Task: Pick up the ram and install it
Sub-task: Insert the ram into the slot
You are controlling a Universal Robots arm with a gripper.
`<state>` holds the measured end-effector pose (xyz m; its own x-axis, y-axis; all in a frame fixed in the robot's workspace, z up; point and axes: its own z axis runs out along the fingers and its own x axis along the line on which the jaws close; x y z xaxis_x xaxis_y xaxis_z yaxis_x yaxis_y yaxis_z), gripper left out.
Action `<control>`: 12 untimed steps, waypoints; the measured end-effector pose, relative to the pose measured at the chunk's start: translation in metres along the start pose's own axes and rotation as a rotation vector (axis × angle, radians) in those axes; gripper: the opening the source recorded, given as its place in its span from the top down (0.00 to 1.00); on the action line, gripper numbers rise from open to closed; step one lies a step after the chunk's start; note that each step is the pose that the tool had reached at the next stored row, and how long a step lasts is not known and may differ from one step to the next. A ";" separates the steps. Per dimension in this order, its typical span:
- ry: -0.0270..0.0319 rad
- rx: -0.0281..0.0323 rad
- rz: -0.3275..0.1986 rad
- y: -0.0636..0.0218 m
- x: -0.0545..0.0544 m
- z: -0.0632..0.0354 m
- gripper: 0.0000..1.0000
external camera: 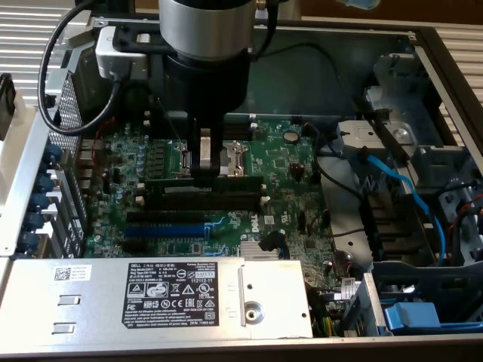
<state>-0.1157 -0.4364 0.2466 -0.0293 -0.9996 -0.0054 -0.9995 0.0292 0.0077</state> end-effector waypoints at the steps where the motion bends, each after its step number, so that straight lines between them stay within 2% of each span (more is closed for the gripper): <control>1: -0.0020 -0.0054 0.000 -0.0005 0.001 0.0000 0.88; 4: -0.0065 -0.0230 0.000 -0.0022 0.002 0.0001 0.88; 5: -0.0070 -0.0250 0.000 -0.0023 0.003 0.0000 0.88; 9: -0.0070 -0.0255 0.000 -0.0025 0.003 0.0000 0.88; 12: -0.0069 -0.0309 -0.001 -0.0038 0.003 0.0001 0.88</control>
<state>-0.1120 -0.4393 0.2464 -0.0282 -0.9995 -0.0123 -0.9989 0.0277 0.0386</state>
